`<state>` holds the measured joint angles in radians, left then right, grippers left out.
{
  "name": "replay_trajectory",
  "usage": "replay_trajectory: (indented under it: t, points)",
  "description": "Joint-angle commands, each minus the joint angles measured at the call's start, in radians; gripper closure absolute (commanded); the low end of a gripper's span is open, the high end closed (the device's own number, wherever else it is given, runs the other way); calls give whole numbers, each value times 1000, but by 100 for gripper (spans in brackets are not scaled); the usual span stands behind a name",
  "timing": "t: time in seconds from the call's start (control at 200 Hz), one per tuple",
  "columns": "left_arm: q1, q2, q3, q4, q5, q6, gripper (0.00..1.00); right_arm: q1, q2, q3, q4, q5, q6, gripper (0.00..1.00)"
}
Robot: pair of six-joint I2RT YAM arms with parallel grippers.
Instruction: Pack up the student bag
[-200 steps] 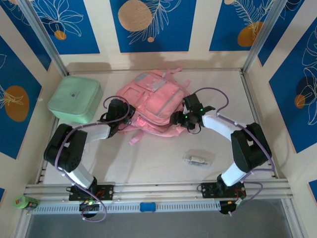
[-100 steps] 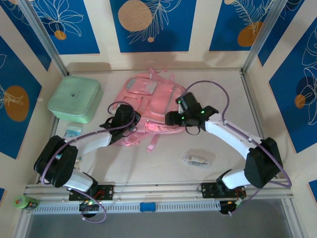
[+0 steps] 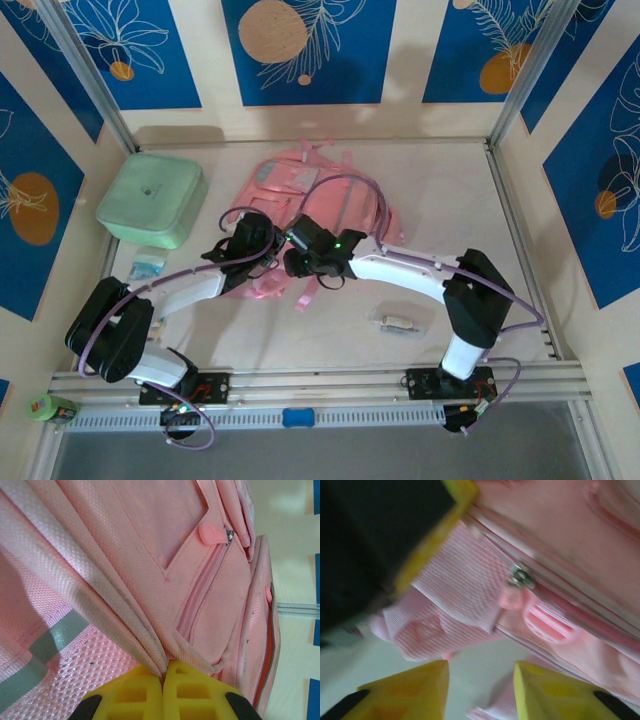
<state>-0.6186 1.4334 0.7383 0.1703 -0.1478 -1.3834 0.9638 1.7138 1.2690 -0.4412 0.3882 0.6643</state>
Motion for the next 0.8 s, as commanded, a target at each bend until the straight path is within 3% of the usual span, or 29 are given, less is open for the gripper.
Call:
replay_trajectory:
  t: [0.0,0.325,0.57,0.635,0.795]
  points:
    - [-20,-40,7,57,20,3,100,-4,39,27,41,91,48,66]
    - [-20,-64,-16,60,6,-5,100,-19,113,74,47,231,86,70]
    - [-20,-73,-13,56,-3,11,100,-20,82,73,11,209,68,81]
    - [-21,-73,-13,63,-1,7,100,-28,95,74,40,162,39,81]
    - [-20,-72,-7,53,1,16,100,-38,148,122,36,142,-8,69]
